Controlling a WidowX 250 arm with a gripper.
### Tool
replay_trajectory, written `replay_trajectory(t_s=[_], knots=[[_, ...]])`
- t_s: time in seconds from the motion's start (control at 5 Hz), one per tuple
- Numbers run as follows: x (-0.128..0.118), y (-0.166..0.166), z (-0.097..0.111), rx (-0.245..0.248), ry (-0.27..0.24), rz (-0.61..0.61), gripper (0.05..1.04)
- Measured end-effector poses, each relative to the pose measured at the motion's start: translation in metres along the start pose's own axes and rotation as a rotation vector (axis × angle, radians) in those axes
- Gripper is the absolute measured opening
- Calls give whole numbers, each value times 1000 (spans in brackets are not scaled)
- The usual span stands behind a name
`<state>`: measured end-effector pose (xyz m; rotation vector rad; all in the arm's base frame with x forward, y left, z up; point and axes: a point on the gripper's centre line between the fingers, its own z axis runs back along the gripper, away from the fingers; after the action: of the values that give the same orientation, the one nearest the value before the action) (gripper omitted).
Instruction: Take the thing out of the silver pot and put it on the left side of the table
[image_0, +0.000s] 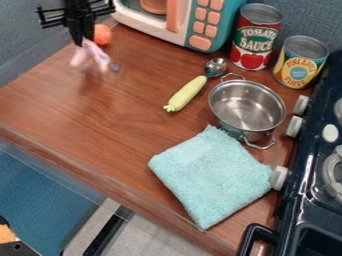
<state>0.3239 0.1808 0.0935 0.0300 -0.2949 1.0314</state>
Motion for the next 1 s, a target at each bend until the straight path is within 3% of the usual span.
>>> replay_trajectory(t_s=[0.2, 0.4, 0.6, 0.8, 1.0], knots=[[4, 9, -7, 28, 18, 32, 111], [3, 16, -17, 55, 70, 60, 291], [6, 16, -14, 61, 69, 65, 580], [7, 11, -12, 35, 74, 61, 880], [8, 8, -6, 15, 70, 70, 1009]])
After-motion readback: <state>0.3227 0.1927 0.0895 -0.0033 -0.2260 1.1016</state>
